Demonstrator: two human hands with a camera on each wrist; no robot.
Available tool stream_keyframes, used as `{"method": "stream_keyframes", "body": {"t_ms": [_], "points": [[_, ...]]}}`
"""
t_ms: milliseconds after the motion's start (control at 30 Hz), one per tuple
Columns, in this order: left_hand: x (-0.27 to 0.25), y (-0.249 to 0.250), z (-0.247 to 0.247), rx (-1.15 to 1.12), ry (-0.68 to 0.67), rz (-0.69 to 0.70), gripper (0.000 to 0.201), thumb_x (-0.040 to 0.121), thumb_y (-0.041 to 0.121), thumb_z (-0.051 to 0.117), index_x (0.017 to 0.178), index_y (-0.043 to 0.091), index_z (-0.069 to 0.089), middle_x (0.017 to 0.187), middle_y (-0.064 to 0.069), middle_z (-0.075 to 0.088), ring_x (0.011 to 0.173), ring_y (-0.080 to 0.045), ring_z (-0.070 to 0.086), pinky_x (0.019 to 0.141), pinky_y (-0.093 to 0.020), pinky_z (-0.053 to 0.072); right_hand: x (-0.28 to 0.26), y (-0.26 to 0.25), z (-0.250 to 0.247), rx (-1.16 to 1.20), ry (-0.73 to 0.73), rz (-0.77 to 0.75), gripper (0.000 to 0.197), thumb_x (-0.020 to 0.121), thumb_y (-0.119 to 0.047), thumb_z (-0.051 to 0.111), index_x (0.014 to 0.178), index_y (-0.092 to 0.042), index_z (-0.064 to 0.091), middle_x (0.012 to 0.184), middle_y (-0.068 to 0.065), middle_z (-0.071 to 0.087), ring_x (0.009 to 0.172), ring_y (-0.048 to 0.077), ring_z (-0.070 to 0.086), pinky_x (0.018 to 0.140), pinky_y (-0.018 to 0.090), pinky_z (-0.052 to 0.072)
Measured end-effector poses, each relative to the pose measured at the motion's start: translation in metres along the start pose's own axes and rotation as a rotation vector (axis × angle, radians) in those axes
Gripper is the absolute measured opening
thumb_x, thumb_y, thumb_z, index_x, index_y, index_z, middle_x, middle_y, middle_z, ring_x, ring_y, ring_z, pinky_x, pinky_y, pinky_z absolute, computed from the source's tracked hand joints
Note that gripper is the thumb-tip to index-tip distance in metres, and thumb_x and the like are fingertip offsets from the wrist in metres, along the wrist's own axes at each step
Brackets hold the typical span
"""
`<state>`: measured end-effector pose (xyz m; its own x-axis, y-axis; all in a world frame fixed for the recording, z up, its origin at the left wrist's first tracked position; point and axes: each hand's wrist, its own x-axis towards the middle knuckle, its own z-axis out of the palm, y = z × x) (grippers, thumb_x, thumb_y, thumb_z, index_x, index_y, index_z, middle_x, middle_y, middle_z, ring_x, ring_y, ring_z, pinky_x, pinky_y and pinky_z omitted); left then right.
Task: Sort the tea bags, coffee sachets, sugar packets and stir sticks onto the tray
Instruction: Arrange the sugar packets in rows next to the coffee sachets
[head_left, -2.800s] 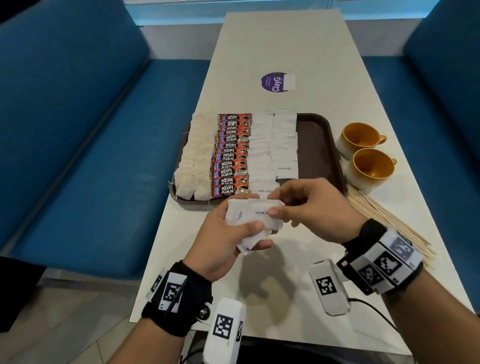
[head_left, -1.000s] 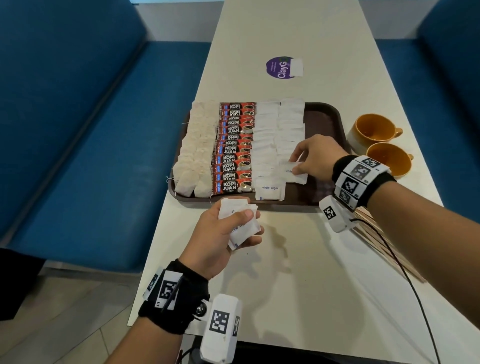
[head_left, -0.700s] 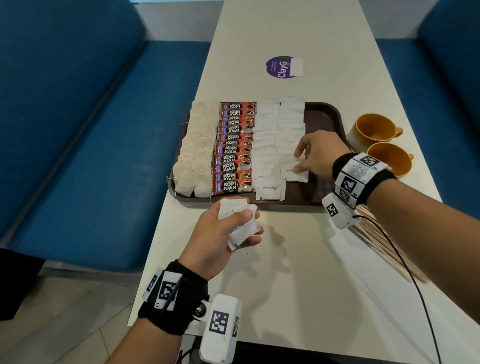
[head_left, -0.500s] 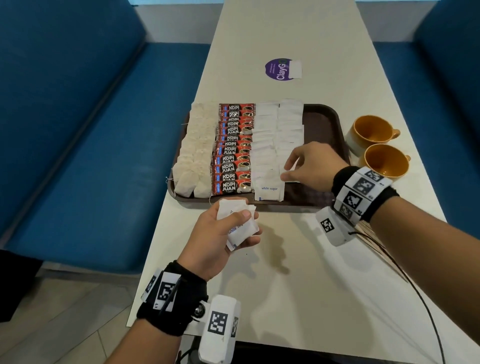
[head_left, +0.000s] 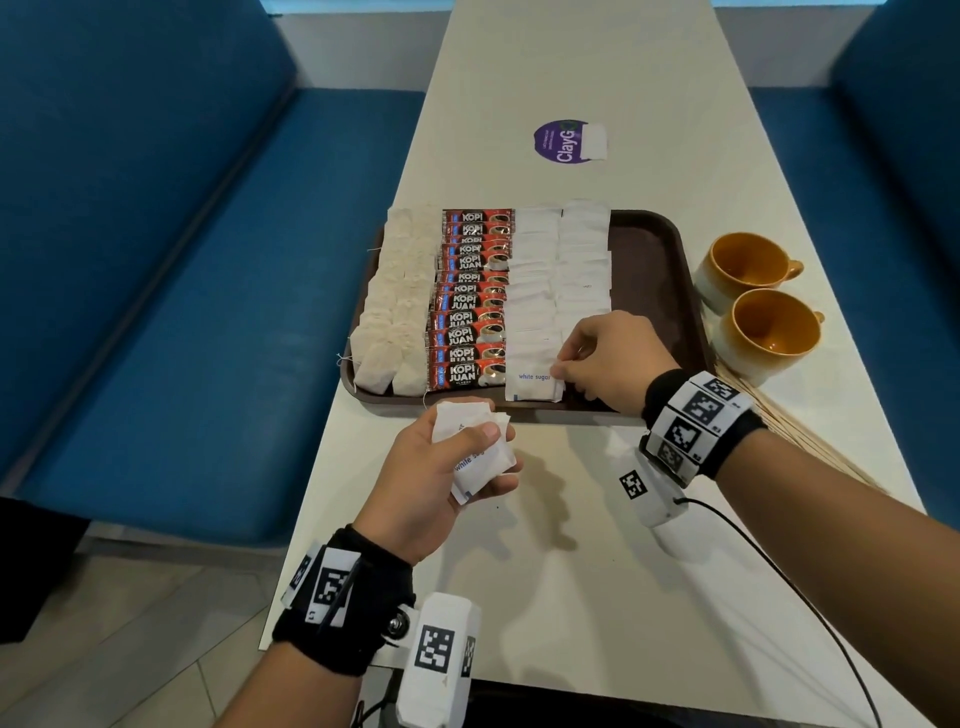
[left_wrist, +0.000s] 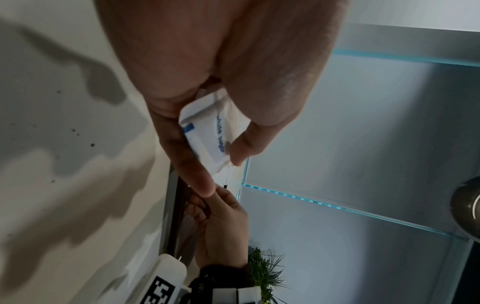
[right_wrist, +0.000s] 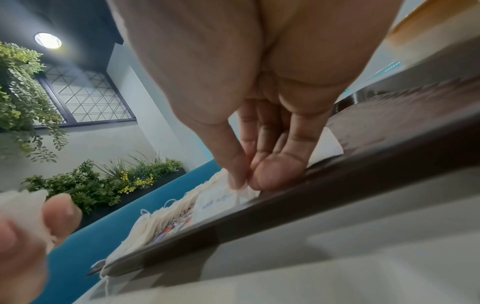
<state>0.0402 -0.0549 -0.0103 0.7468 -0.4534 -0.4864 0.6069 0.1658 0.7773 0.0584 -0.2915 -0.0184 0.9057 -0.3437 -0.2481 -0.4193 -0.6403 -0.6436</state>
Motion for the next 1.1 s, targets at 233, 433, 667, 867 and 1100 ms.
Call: {"method": "stream_keyframes", "body": {"t_ms": [233, 433, 667, 867, 1100], "points": [[0.000, 0.001, 0.001, -0.012, 0.000, -0.007, 0.028, 0.095, 0.003, 0.063, 0.122, 0.006, 0.061, 0.096, -0.015, 0.073, 0.077, -0.032, 0.072, 0.062, -0.036, 0.061, 0.001, 0.001, 0.001, -0.008, -0.008, 0.032, 0.024, 0.076, -0.025, 0.089, 0.087, -0.021, 0.068, 0.096, 0.003, 0.070, 0.068, 0.014, 0.071, 0.072, 0.031, 0.061], [-0.001, 0.001, -0.001, -0.035, -0.008, -0.003, 0.027, 0.094, 0.002, 0.063, 0.120, 0.006, 0.062, 0.097, -0.016, 0.071, 0.077, -0.033, 0.071, 0.061, -0.035, 0.060, -0.001, 0.001, 0.003, 0.014, -0.011, 0.041, 0.025, 0.075, -0.021, 0.088, 0.089, -0.024, 0.067, 0.105, 0.007, 0.068, 0.080, 0.020, 0.071, 0.082, 0.040, 0.062], [0.000, 0.000, 0.000, -0.125, -0.071, -0.007, 0.031, 0.092, -0.011, 0.051, 0.118, 0.002, 0.063, 0.101, -0.021, 0.069, 0.080, -0.038, 0.069, 0.070, -0.041, 0.063, -0.007, -0.002, -0.002, -0.024, 0.000, 0.029, 0.020, 0.081, -0.021, 0.083, 0.093, -0.023, 0.067, 0.098, 0.002, 0.070, 0.074, 0.011, 0.069, 0.069, 0.026, 0.057], [0.003, 0.000, 0.000, -0.188, -0.117, -0.018, 0.062, 0.079, -0.020, 0.033, 0.135, -0.002, 0.052, 0.132, -0.035, 0.058, 0.100, -0.056, 0.068, 0.079, -0.047, 0.063, -0.043, -0.014, -0.013, 0.105, 0.033, -0.092, 0.011, 0.088, -0.033, 0.077, 0.094, -0.027, 0.071, 0.091, -0.010, 0.070, 0.080, 0.004, 0.064, 0.067, 0.017, 0.047], [-0.001, -0.004, 0.008, -0.123, -0.247, 0.044, 0.055, 0.095, -0.020, 0.047, 0.145, 0.003, 0.046, 0.135, -0.028, 0.061, 0.121, -0.048, 0.062, 0.092, -0.053, 0.058, -0.087, -0.019, -0.005, 0.341, -0.136, -0.152, 0.032, 0.080, -0.037, 0.086, 0.106, -0.029, 0.069, 0.087, -0.005, 0.074, 0.075, 0.004, 0.069, 0.073, 0.025, 0.055]]}}
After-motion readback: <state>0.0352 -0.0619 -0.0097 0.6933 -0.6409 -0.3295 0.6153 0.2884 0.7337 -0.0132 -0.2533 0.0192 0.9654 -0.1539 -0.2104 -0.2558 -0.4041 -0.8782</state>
